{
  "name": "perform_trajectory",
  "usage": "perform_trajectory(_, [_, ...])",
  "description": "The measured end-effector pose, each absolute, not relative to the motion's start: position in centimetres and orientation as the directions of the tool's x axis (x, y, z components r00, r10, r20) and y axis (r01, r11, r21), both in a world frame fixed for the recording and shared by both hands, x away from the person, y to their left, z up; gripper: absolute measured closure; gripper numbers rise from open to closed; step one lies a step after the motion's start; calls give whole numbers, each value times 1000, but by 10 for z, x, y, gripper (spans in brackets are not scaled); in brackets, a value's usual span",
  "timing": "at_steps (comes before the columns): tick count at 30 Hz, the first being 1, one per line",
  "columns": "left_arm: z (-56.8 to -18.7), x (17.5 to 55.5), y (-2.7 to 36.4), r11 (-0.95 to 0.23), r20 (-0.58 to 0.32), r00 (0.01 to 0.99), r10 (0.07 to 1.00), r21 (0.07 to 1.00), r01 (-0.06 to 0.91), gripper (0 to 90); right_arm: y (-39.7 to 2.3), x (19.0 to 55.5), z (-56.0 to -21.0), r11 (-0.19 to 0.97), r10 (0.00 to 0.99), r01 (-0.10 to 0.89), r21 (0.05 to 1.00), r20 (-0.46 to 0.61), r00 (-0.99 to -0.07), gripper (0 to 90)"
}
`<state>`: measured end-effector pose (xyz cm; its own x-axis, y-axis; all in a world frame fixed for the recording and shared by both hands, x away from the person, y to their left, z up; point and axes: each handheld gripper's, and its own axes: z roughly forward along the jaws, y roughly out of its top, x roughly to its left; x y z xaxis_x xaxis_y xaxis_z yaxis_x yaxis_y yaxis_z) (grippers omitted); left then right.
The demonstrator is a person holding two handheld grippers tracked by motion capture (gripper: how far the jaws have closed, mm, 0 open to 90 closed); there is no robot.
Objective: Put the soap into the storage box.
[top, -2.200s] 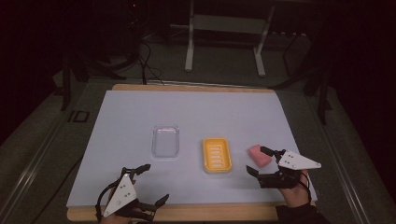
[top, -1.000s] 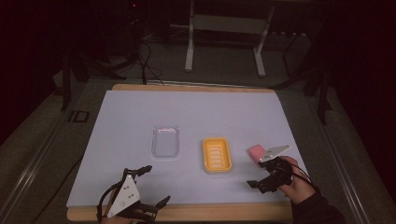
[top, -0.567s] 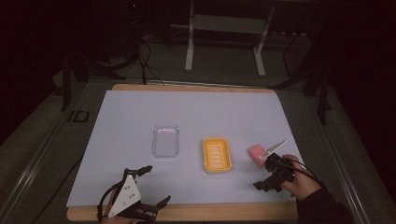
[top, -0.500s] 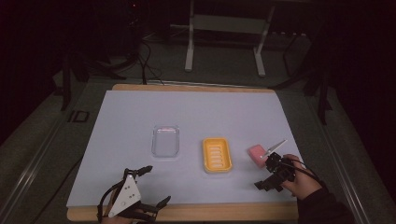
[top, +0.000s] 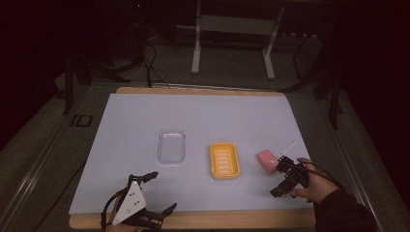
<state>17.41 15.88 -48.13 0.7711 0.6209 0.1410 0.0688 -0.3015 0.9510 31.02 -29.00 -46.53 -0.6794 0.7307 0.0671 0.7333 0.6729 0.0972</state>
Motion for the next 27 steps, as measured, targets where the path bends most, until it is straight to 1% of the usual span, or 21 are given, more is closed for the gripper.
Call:
perform_trajectory(4, [-481, 174, 158, -301, 140, 772, 620, 951, 69, 4, -293, 315, -464, 639, 764, 768, 42, 84, -640, 133])
perform_trajectory(5, [-481, 174, 158, -301, 140, 772, 620, 951, 69, 4, -293, 315, -464, 639, 764, 768, 42, 84, -640, 133])
perform_trajectory(7, [-481, 174, 158, -302, 140, 773, 619, 951, 69, 4, -296, 319, -465, 623, 779, 782, 1, 85, -621, 135])
perform_trajectory(9, [-482, 174, 158, -304, 142, 773, 618, 950, 69, 4, -299, 322, -466, 615, 786, 788, -21, 95, -611, 142])
perform_trajectory(17, [-482, 175, 158, -309, 141, 775, 616, 948, 73, 4, -305, 333, -467, 573, 819, 817, -61, 68, -569, 146])
perform_trajectory(18, [-482, 175, 158, -309, 141, 774, 617, 948, 73, 4, -306, 334, -467, 574, 819, 816, -67, 60, -571, 160])
perform_trajectory(19, [-482, 175, 158, -309, 141, 774, 617, 948, 73, 4, -305, 336, -466, 577, 816, 814, -62, 44, -576, 183])
perform_trajectory(21, [-482, 175, 158, -306, 140, 774, 618, 949, 73, 4, -305, 340, -464, 566, 825, 823, -45, 40, -564, 186])
perform_trajectory(27, [-482, 175, 158, -309, 140, 775, 616, 948, 74, 4, -306, 355, -463, 532, 846, 844, -73, 16, -532, 186])
